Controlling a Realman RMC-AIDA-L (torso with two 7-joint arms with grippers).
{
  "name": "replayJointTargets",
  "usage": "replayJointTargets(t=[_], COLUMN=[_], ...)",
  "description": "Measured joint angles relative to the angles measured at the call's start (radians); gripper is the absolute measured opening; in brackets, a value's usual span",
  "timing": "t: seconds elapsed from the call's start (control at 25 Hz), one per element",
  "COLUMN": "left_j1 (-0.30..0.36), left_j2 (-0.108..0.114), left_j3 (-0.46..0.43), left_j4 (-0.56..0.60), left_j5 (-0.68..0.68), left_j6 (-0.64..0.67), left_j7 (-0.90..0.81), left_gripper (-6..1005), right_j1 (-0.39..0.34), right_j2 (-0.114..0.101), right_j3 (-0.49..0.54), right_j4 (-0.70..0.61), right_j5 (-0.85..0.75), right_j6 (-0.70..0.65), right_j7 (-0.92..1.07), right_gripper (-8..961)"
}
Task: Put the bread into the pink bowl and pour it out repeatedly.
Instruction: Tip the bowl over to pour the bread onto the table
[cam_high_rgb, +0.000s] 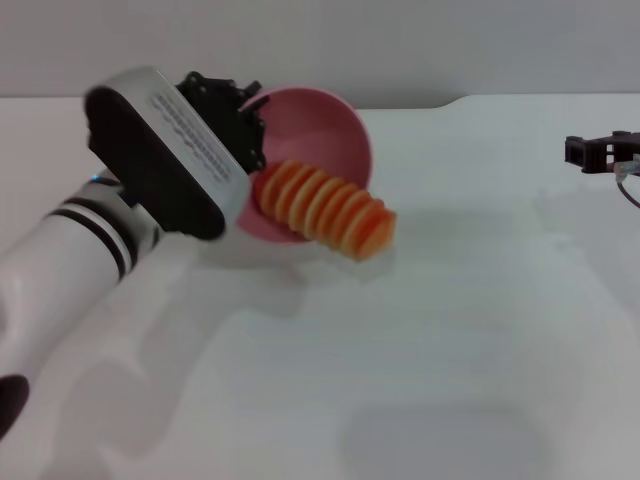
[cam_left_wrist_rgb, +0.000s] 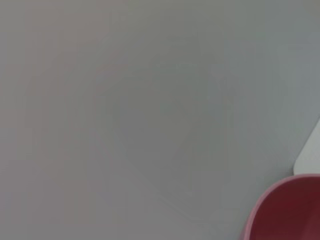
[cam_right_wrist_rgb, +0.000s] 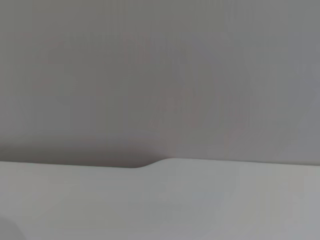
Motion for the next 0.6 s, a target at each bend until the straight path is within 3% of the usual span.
replayJointTargets(t=[0.32, 0.6], left_j1=[0.034, 0.044], left_j2=[-0.004, -0.005], left_j3=[0.031, 0.012], left_j4=[0.001, -0.024], left_j5=[-0.002, -0.006], left_j6=[0.131, 0.296], left_j7=[0.154, 0.170], left_gripper=[50, 50], right_j1=[0.000, -0.001], right_j2=[0.000, 0.000], right_j3=[-0.005, -0.009], right_j4=[0.001, 0.001], right_j5=[0.001, 0.002], right_j6=[0.000, 0.000], right_j7=[0.000, 0.000], right_gripper=[521, 521])
